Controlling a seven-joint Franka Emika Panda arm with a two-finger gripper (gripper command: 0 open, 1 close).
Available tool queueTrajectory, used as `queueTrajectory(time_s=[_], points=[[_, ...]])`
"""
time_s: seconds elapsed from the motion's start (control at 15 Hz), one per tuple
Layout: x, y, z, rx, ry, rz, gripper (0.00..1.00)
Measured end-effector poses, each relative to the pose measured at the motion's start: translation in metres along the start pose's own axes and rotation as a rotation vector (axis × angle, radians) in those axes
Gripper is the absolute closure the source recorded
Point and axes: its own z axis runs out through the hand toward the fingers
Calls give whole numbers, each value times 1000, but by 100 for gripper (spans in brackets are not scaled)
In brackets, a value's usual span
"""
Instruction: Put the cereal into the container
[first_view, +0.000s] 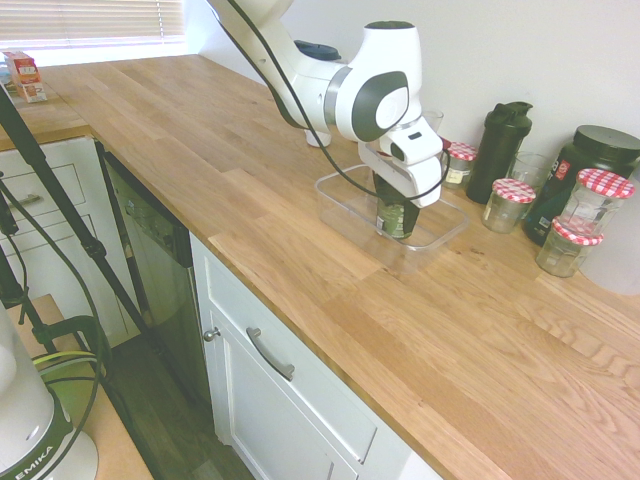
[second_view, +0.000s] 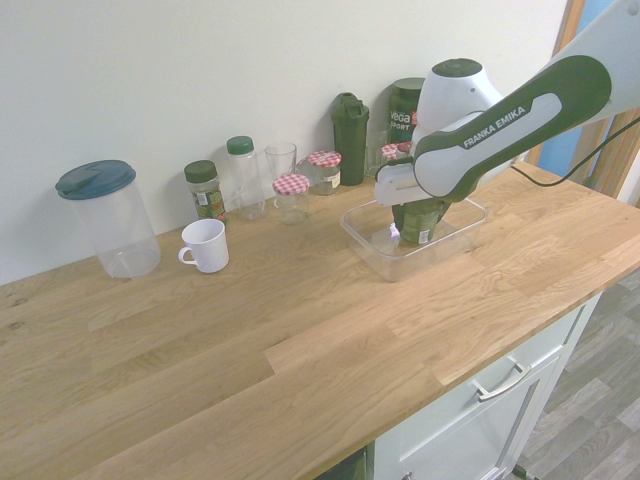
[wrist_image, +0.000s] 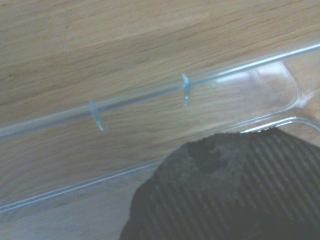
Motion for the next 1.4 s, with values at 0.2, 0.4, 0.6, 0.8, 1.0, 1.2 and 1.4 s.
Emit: queueTrajectory(time_s=[0.2, 0.4, 0.6, 0.8, 1.0, 1.2, 1.4], points=[[2, 1, 1, -8, -8, -1, 0], [4, 3, 2, -10, -11, -2, 0], [5, 3, 2, -8, -12, -7, 0], [7, 2, 0, -22, -19, -24, 0], [6, 9, -4, -71, -58, -83, 0], [5, 21, -22, -112, -105, -139, 0], [11, 40, -63, -147, -179, -185, 0]])
